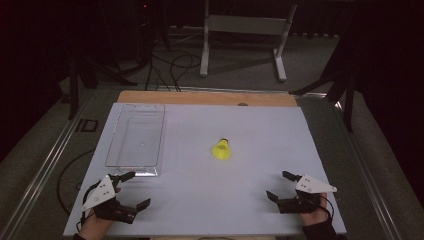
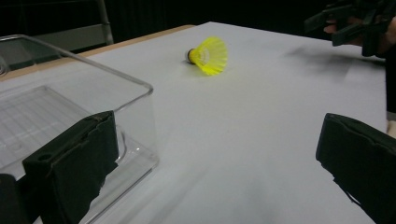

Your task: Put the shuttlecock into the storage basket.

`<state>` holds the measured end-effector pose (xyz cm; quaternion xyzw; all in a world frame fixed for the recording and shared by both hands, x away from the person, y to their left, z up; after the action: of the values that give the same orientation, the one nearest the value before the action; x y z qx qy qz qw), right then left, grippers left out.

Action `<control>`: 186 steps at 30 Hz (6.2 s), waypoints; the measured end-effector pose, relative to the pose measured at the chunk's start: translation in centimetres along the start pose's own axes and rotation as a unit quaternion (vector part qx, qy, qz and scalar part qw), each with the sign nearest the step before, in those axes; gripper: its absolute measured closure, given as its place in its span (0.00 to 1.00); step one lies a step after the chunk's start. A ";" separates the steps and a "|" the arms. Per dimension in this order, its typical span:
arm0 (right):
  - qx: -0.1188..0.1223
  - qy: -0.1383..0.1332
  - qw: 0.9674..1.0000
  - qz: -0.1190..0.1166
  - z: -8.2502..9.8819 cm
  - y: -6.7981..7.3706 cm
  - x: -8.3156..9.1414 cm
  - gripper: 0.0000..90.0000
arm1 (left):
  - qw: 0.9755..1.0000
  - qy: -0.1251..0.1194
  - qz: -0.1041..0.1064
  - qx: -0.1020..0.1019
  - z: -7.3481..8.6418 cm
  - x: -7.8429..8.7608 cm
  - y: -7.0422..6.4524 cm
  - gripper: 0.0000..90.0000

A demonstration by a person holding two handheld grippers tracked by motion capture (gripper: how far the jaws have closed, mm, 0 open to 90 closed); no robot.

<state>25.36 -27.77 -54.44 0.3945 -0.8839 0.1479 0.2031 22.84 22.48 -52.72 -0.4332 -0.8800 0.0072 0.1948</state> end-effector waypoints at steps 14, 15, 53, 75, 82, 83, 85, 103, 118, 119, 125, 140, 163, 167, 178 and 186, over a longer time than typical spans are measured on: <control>0.001 0.000 1.000 -0.007 -0.1 0.2 0.0 0.09 | 0.993 0.108 0.035 -0.017 -1.8 -0.5 -1.2 0.00; 0.001 0.000 1.000 -0.007 -0.2 0.2 0.0 0.09 | 0.991 0.130 0.038 -0.025 -2.1 -0.5 -1.4 0.00; -0.004 0.003 1.000 -0.023 0.0 0.3 -0.2 0.09 | 0.915 0.388 0.102 -0.043 -5.8 -5.7 -3.5 0.00; -0.004 0.002 1.000 -0.023 -0.1 0.3 -0.2 0.09 | 0.899 0.426 0.086 -0.060 -8.0 -11.4 -5.5 0.00; -0.006 0.001 1.000 -0.023 -0.1 0.3 -0.2 0.09 | 0.896 0.434 0.079 -0.053 -8.1 -12.8 -5.4 0.00; -0.005 0.001 1.000 -0.023 -0.1 0.3 -0.1 0.09 | 0.894 0.437 0.079 -0.054 -8.2 -12.9 -5.4 0.00; -0.004 0.000 1.000 -0.023 -0.1 0.3 -0.2 0.09 | 0.893 0.440 0.077 -0.051 -8.2 -13.3 -5.4 0.00; -0.002 -0.001 1.000 -0.021 -0.2 0.3 -0.2 0.09 | 0.887 0.458 0.046 -0.034 -9.3 -16.3 -5.0 0.00; -0.002 0.001 1.000 -0.025 -0.2 0.4 -0.3 0.09 | 0.888 0.460 0.024 -0.014 -10.0 -18.9 -4.6 0.00; -0.003 0.001 1.000 -0.025 -0.2 0.4 -0.4 0.09 | 0.889 0.457 0.018 -0.012 -10.1 -19.1 -4.4 0.00; -0.003 0.000 1.000 -0.026 -0.2 0.4 -0.4 0.09 | 0.894 0.448 0.009 0.001 -10.6 -19.9 -3.7 0.00; -0.003 0.000 1.000 -0.028 -0.1 0.4 -0.4 0.09 | 0.908 0.418 -0.023 -0.010 -11.5 -22.8 -2.5 0.02; -0.006 0.001 0.999 -0.035 -0.1 0.4 -0.5 0.09 | 0.922 0.383 -0.047 0.006 -10.9 -27.0 0.2 0.22; -0.007 0.001 0.999 -0.037 -0.1 0.4 -0.5 0.09 | 0.922 0.383 -0.057 0.015 -10.6 -27.6 0.6 0.27; -0.008 0.001 0.999 -0.038 0.0 0.4 -0.6 0.09 | 0.917 0.393 -0.056 0.039 -10.1 -29.2 1.0 0.49; -0.008 0.000 0.999 -0.038 -0.1 0.4 -0.6 0.09 | 0.910 0.408 -0.057 0.055 -9.6 -30.1 0.7 0.74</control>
<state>25.41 -27.14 -54.70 0.4263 -0.8693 0.1334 0.2118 43.21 -1.61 -54.07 -0.3363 -0.7454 -0.1325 0.5601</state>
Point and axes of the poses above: each handheld gripper's, and its own axes: x roughly backward along the jaws, z roughly out of its underside, y roughly to its left, the point moved 4 cm from there along -x, roughly forward along the jaws, and after that the axes turned 8 degrees about x, right-handed, at the moved point
